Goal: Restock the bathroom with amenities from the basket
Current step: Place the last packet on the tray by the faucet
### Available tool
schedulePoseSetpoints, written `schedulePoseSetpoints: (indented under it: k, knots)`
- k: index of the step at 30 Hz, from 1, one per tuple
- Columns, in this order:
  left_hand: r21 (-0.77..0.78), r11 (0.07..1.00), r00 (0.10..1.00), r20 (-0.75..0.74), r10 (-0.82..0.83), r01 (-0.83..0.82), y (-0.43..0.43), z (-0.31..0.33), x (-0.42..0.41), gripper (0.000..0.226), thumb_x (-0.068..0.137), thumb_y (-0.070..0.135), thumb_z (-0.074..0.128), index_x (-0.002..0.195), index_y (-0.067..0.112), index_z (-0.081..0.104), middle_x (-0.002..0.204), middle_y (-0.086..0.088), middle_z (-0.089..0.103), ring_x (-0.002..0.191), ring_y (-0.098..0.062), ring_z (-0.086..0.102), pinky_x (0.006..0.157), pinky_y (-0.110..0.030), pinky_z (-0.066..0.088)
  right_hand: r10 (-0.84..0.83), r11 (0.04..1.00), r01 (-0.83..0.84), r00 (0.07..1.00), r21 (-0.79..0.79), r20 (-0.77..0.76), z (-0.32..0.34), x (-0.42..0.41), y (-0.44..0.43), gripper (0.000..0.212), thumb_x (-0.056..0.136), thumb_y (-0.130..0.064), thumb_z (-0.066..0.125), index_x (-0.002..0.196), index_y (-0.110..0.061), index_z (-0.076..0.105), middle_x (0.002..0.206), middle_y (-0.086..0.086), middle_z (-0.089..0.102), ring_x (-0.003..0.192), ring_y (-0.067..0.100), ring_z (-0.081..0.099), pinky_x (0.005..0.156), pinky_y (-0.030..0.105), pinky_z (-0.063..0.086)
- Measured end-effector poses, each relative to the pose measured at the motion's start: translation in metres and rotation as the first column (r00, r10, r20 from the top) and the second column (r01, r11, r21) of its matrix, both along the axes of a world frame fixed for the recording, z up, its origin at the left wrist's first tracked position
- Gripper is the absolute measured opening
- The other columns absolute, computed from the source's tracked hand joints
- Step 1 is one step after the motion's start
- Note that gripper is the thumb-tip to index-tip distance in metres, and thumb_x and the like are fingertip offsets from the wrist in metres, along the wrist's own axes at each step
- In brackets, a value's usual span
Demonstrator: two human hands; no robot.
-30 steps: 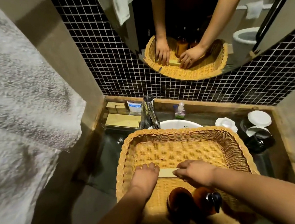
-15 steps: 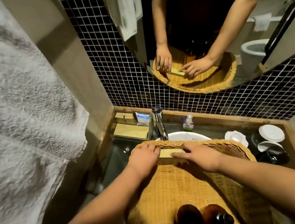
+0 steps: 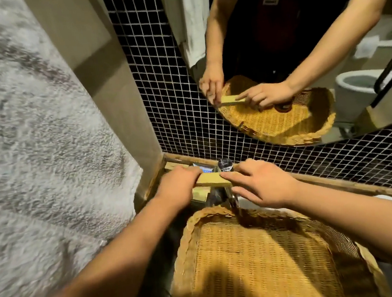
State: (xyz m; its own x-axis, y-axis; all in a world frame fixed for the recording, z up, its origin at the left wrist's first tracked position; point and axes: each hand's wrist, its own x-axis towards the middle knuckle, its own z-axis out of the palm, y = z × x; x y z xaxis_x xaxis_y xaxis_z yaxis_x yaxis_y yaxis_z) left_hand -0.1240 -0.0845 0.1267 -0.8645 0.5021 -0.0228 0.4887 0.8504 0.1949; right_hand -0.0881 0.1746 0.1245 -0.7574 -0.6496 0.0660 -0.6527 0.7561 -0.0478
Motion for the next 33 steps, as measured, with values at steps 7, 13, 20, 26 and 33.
schedulePoseSetpoints:
  k: [7,13,20,26,33]
  knots:
    - [-0.143,0.978,0.974,-0.186,0.127,-0.155,-0.032,0.005,-0.066,0.026,0.091,0.016,0.053,0.114,0.027,0.058,0.114,0.003,0.062,0.106,-0.021,0.053,0.079,-0.035,0.044,-0.241,0.971,0.240,0.970,0.026,0.043,-0.022,-0.054,-0.075,0.089,0.087,-0.012,0.066,0.156,-0.027,0.011,0.132,0.017,0.048,0.117,0.033,0.048,0.096,0.044,0.046]
    - [-0.246,0.943,0.964,-0.200,0.175,-0.222,-0.052,-0.044,-0.084,0.044,0.090,0.018,0.056,0.131,0.031,0.045,0.131,0.002,0.056,0.117,-0.025,0.048,0.093,-0.041,0.039,-0.366,0.927,0.330,0.901,0.180,0.233,-0.054,-0.088,-0.128,0.091,0.091,-0.002,0.056,0.156,-0.029,-0.001,0.139,0.029,0.037,0.119,0.045,0.048,0.090,0.050,0.049]
    - [-0.286,0.946,0.989,-0.056,0.139,-0.149,-0.054,-0.119,-0.065,0.067,0.095,0.040,0.047,0.153,0.028,0.019,0.152,-0.009,0.034,0.132,-0.028,0.037,0.107,-0.043,0.031,-0.428,0.902,0.370,0.839,0.224,0.337,-0.099,-0.096,-0.135,0.090,0.090,-0.021,0.066,0.156,-0.033,0.006,0.135,0.024,0.040,0.113,0.042,0.051,0.095,0.048,0.047]
    - [-0.294,0.940,0.981,0.039,0.190,-0.170,-0.054,-0.146,-0.054,0.069,0.096,0.036,0.040,0.157,0.025,0.009,0.163,-0.010,0.011,0.146,-0.031,0.015,0.117,-0.051,0.013,-0.471,0.865,0.372,0.833,0.335,0.291,-0.123,-0.098,-0.142,0.080,0.097,-0.020,0.054,0.156,-0.036,0.002,0.136,0.022,0.039,0.110,0.043,0.053,0.091,0.047,0.048]
    - [-0.278,0.945,0.964,0.150,0.221,-0.174,-0.055,-0.172,-0.055,0.061,0.103,0.042,0.029,0.157,0.026,0.007,0.165,-0.008,0.000,0.149,-0.028,0.003,0.118,-0.050,0.013,-0.460,0.850,0.327,0.842,0.412,0.281,-0.141,-0.101,-0.146,0.075,0.095,-0.021,0.055,0.156,-0.031,0.012,0.144,0.021,0.037,0.129,0.048,0.042,0.110,0.054,0.034]
